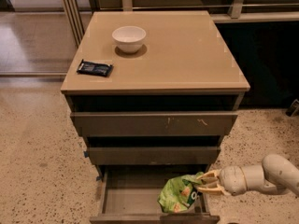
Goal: Place green rice chip bag into bottom drawer
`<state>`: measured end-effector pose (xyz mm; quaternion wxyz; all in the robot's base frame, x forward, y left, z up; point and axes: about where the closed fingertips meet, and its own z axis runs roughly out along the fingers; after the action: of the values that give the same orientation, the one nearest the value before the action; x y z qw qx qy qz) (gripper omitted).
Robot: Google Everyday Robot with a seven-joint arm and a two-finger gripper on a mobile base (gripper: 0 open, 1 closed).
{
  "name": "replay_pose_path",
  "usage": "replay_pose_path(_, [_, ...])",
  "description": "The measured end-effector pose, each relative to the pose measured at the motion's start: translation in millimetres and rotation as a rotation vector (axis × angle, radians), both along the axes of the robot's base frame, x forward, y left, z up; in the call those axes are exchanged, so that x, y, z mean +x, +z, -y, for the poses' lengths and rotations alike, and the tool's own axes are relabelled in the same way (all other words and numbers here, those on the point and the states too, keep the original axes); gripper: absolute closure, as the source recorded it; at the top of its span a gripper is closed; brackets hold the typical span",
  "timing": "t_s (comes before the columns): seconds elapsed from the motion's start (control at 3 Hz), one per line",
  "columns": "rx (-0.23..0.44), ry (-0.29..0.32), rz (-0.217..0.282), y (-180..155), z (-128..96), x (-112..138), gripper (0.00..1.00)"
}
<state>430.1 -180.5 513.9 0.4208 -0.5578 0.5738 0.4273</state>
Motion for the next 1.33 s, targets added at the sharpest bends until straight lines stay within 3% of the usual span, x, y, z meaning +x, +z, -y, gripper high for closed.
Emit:
replay_pose_path(0.67, [0.119,0.031,0.05,-93,-30,15,1.0])
replay_pose_path(1.0, [0.119,0.031,0.05,-93,-30,15,1.0])
replay_pose_path(1.33, [0.055,0.038,0.052,-123,-31,19,1.0])
